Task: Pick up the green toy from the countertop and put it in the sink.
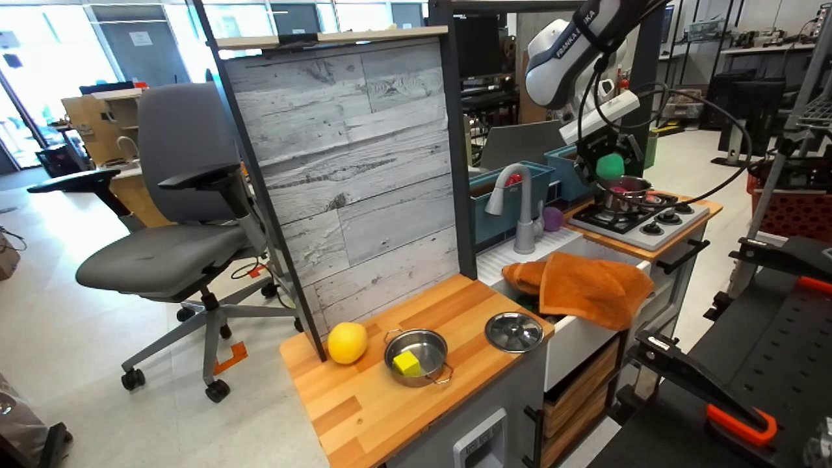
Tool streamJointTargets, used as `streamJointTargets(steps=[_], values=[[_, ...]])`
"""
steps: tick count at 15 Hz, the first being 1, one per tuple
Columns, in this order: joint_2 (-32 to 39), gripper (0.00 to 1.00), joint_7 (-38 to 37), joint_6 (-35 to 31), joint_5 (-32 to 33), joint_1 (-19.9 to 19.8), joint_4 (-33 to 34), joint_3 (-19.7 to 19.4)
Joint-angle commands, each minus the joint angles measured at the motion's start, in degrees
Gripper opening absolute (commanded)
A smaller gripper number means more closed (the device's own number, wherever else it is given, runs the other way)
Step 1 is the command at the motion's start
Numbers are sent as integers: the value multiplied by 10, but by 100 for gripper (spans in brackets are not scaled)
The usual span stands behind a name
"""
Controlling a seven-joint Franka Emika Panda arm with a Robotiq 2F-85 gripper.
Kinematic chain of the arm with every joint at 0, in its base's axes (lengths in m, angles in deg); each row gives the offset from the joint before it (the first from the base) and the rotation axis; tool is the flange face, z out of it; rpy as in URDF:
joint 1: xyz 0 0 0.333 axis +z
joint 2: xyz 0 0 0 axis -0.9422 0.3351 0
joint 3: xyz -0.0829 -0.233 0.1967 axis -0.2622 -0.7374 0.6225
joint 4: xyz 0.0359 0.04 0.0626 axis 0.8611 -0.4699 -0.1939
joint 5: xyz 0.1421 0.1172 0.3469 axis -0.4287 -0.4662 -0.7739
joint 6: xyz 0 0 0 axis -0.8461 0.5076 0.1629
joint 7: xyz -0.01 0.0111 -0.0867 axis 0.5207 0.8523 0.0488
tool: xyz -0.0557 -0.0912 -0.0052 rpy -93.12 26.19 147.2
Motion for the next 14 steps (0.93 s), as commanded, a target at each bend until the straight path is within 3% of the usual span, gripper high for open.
streamJointTargets(steps=[1, 6, 14], values=[[62, 0, -72, 3, 5, -6, 88, -3], [105, 0, -200, -98, 1, -7, 138, -24], [129, 0, -378, -149, 16, 2, 154, -91]])
